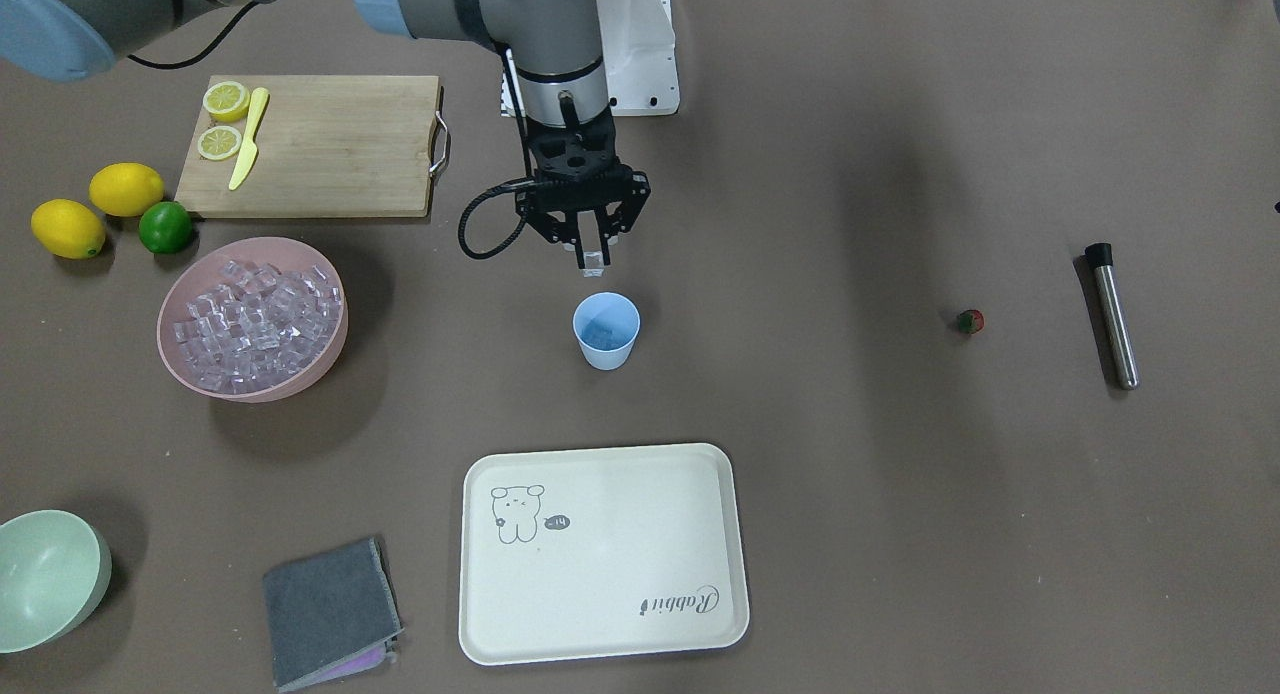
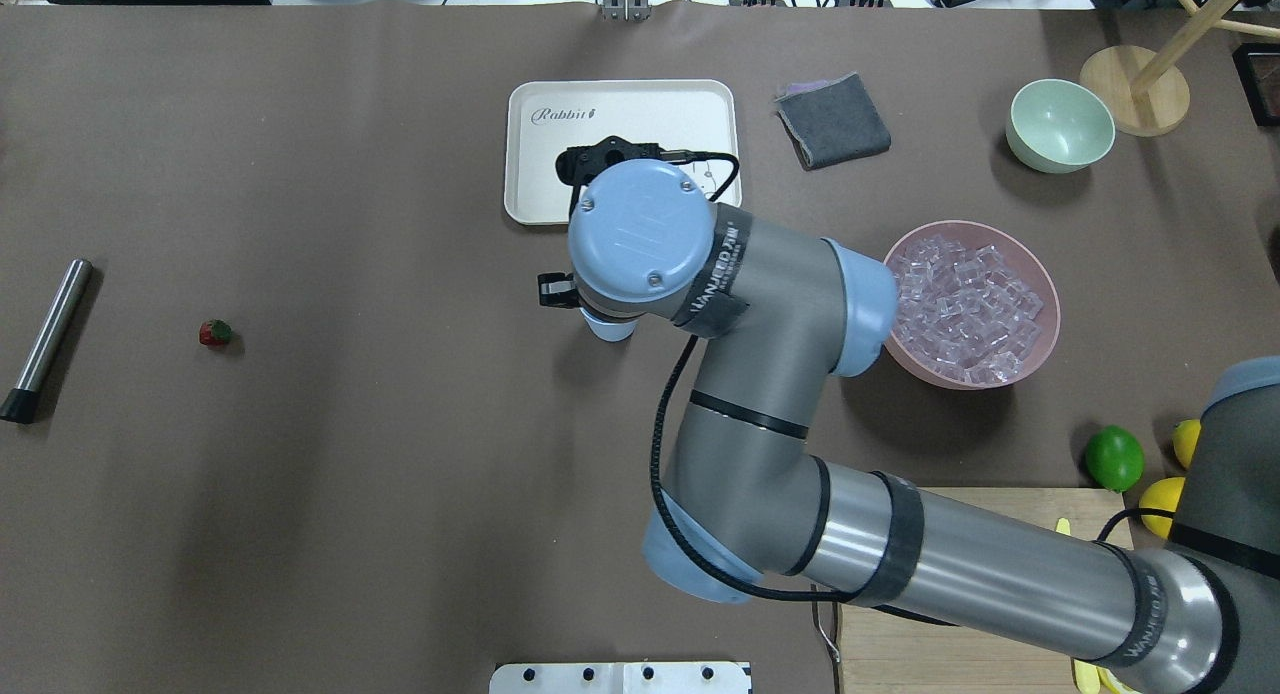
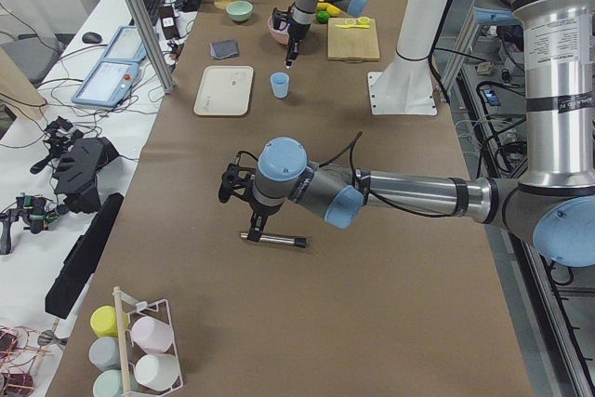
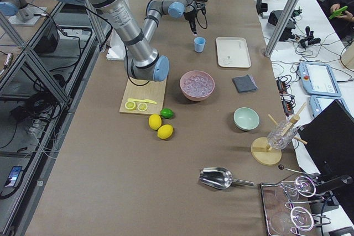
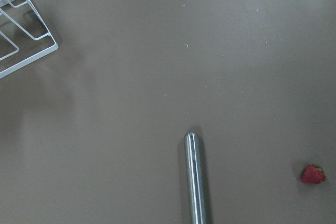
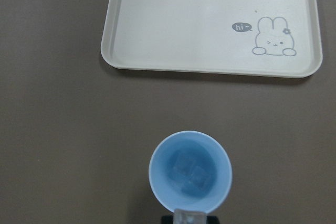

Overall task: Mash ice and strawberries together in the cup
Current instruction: 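Carry the ice with the right gripper over the light-blue cup, then open the right gripper over the cup while the left arm reaches out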

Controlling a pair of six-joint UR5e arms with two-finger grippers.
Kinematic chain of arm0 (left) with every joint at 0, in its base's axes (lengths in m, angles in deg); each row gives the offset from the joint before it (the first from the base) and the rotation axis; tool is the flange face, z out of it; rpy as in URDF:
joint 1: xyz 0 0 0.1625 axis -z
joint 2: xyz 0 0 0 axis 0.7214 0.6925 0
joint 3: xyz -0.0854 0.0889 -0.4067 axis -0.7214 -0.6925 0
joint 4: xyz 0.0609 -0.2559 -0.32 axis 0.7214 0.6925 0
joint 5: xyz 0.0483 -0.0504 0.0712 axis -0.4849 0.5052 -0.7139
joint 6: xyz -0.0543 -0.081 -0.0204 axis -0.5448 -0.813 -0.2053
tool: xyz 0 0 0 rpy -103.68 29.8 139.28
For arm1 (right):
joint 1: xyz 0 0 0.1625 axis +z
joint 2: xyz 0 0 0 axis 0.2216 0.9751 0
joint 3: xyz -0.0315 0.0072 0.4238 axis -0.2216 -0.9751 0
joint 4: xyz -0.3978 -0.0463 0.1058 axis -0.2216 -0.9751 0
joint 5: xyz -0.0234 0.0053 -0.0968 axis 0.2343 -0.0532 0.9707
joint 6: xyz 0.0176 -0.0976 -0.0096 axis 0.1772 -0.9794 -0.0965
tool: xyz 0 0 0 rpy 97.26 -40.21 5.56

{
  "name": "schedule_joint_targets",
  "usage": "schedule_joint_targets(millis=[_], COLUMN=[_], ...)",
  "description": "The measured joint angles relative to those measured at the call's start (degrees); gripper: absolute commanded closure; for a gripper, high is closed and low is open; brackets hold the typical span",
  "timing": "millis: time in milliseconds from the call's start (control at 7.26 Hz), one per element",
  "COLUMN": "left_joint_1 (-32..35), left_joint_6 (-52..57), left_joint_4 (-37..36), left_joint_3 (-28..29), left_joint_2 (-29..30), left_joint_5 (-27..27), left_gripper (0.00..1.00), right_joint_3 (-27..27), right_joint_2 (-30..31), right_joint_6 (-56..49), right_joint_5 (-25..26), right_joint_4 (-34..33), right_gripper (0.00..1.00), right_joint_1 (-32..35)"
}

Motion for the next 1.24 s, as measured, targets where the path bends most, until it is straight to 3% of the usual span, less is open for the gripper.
schedule_joint_targets(millis=[138,551,689,826,964,1239], left_joint_1=[-0.01,0.04,0.04,0.05,0.04,-0.05], left_joint_6=[0.00,0.04,0.03,0.01,0.01,-0.08], left_joint_4=[-0.02,0.07,0.07,0.06,0.03,-0.17], left_joint_3=[-0.03,-0.11,-0.02,0.09,0.17,0.14], left_joint_2=[-0.10,-0.38,-0.40,-0.41,-0.38,-0.28], left_joint_5=[0.02,0.03,0.03,0.03,0.03,-0.05], left_gripper=[0.03,0.03,0.03,0.03,0.03,0.03], right_joint_3=[-3.82,-7.72,-8.56,-8.94,-9.08,-7.93], right_joint_2=[-1.84,-2.27,-2.19,-1.89,-1.39,0.03], right_joint_6=[0.44,-0.90,-1.16,-1.08,-0.85,-1.16], right_joint_5=[0.65,1.11,1.11,1.09,1.11,0.94], right_joint_4=[1.79,4.21,4.31,4.41,5.01,6.31], right_gripper=[0.72,0.72,0.59,0.20,0.09,0.09], right_joint_1=[-0.24,1.24,1.55,1.55,1.49,1.60])
